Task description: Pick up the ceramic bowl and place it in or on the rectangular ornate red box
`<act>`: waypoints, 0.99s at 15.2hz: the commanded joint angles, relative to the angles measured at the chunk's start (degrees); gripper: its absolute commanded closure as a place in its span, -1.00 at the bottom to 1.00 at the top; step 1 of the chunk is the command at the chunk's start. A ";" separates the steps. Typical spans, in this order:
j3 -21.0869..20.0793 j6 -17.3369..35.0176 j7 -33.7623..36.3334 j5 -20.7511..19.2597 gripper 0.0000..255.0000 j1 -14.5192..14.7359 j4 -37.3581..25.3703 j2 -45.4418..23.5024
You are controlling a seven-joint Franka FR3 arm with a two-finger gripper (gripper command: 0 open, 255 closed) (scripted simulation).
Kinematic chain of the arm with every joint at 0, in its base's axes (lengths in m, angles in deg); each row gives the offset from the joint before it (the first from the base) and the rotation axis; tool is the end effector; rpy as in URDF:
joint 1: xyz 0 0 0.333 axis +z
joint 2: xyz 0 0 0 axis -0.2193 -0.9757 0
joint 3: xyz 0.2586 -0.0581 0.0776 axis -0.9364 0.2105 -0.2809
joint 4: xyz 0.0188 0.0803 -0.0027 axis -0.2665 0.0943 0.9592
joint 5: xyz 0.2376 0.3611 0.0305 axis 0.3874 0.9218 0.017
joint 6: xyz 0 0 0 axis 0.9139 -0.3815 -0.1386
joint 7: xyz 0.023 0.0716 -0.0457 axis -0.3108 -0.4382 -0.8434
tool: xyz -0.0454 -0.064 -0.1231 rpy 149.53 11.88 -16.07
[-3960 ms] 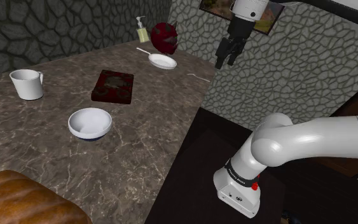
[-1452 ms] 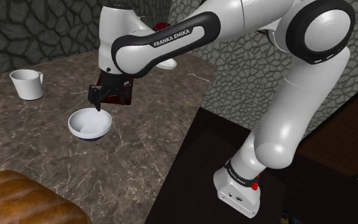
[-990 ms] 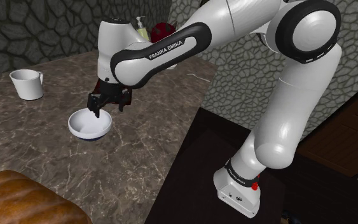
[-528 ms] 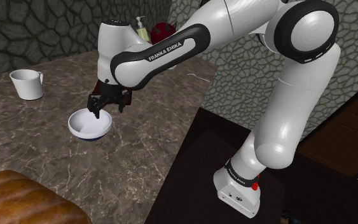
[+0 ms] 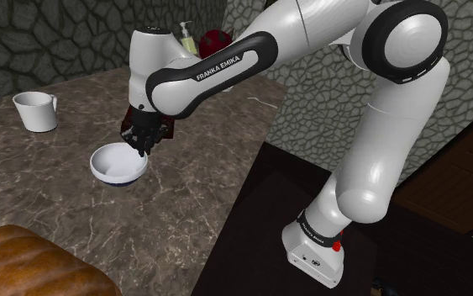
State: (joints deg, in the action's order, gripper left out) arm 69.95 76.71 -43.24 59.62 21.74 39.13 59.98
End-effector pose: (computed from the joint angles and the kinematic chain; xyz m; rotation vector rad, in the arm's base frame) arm 0.5398 0.2762 0.2160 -3.1154 0.2295 -0.0498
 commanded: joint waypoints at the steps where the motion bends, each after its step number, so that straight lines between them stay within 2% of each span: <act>1: -0.01 0.01 0.00 0.00 1.00 0.01 -0.01 -0.01; 15: -0.69 -8.93 -1.80 2.64 1.00 -0.58 -3.84 5.43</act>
State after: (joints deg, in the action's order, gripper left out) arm 69.32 68.48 -44.94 62.05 21.18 35.54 64.92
